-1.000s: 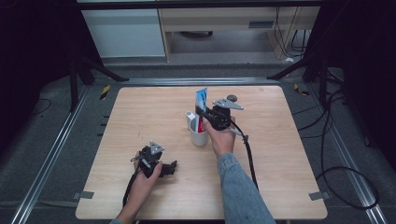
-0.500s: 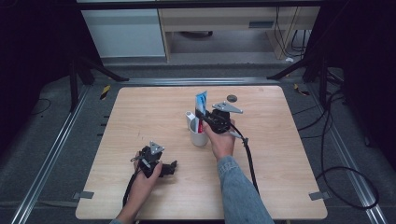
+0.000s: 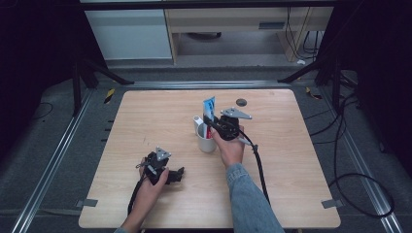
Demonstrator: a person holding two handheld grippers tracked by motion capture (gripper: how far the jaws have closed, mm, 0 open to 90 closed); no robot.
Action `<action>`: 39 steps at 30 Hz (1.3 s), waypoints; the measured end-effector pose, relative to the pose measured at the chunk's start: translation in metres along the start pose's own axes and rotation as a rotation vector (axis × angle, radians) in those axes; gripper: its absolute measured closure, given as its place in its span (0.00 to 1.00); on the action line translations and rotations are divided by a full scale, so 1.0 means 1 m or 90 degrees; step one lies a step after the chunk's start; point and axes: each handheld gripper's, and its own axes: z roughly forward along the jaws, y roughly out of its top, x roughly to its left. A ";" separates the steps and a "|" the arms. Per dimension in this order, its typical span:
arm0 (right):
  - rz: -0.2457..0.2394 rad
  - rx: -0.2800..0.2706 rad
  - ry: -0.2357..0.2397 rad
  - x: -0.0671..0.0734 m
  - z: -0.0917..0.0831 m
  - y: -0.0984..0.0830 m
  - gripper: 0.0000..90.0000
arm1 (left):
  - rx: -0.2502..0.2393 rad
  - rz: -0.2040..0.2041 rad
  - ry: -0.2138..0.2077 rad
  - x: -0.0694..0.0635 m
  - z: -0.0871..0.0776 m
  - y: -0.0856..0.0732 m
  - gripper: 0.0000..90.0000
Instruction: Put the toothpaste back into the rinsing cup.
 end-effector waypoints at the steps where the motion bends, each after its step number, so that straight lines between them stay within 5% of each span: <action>1: -0.002 0.000 -0.001 0.000 0.000 -0.001 0.81 | 0.000 0.000 0.000 0.000 0.000 0.000 0.00; 39: -0.020 0.023 -0.006 -0.006 0.000 -0.003 0.79 | 0.000 0.000 0.000 0.000 0.000 0.000 0.00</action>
